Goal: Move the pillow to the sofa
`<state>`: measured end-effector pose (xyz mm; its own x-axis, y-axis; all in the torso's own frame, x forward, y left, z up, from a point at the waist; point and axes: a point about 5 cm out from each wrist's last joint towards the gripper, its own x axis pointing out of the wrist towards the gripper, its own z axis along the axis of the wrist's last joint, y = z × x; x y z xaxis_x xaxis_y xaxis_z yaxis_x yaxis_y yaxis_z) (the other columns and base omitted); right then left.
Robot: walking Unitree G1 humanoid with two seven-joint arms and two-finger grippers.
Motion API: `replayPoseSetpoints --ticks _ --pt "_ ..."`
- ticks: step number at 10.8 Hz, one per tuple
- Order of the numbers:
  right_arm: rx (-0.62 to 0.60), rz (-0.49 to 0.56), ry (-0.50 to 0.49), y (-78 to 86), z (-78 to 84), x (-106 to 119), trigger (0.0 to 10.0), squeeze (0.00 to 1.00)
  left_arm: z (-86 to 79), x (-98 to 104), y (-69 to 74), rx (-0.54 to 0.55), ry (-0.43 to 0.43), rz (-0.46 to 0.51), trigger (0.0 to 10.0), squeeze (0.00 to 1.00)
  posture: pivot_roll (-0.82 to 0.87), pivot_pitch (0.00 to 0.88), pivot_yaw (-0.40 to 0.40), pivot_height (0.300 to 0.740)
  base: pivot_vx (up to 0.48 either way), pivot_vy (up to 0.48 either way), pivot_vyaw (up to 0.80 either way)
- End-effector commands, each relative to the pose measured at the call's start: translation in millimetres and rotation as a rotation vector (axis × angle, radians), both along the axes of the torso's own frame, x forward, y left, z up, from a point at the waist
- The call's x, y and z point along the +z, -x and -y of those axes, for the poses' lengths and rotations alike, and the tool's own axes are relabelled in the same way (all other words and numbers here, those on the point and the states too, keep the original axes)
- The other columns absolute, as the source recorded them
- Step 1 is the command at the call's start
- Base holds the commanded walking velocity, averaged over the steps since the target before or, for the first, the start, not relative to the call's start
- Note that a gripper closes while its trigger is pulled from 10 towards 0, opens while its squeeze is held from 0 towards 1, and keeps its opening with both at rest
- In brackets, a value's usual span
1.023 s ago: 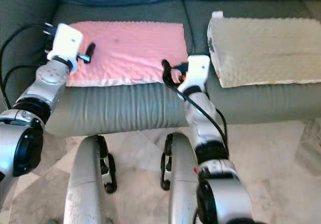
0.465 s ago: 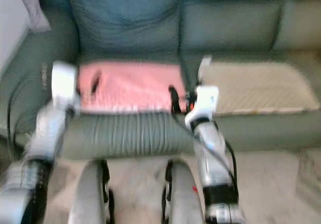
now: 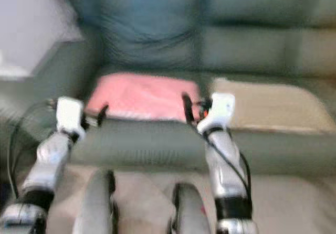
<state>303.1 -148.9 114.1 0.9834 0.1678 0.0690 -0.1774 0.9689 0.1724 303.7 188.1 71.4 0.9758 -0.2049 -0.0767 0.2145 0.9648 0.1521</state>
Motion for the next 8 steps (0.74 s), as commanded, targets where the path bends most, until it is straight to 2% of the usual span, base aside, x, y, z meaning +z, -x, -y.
replayPoseSetpoints --ticks 1,3,4,8 --pt "-0.006 0.028 -0.008 -2.0 1.4 9 10.0 0.00 3.4 12 -8.6 0.001 0.011 0.029 10.0 0.00 -0.06 0.000 -0.038 0.706 0.000 0.000 0.00" --pt "-0.018 0.024 -0.009 -0.4 5.0 9 10.0 0.00 10.9 13 -7.3 -0.022 0.016 0.019 10.0 0.00 -0.07 0.000 -0.031 0.740 0.000 0.000 0.00" --pt "-0.034 0.000 0.002 0.0 6.2 7 10.0 0.00 11.9 13 -6.4 -0.027 0.014 0.007 10.0 0.00 -0.07 0.000 -0.030 0.740 0.000 0.000 0.00" --pt "-0.022 0.013 0.020 -1.1 4.1 7 10.0 0.00 16.4 14 -8.4 -0.031 0.023 0.001 10.0 0.00 -0.07 0.000 -0.032 0.740 0.000 0.000 0.00"
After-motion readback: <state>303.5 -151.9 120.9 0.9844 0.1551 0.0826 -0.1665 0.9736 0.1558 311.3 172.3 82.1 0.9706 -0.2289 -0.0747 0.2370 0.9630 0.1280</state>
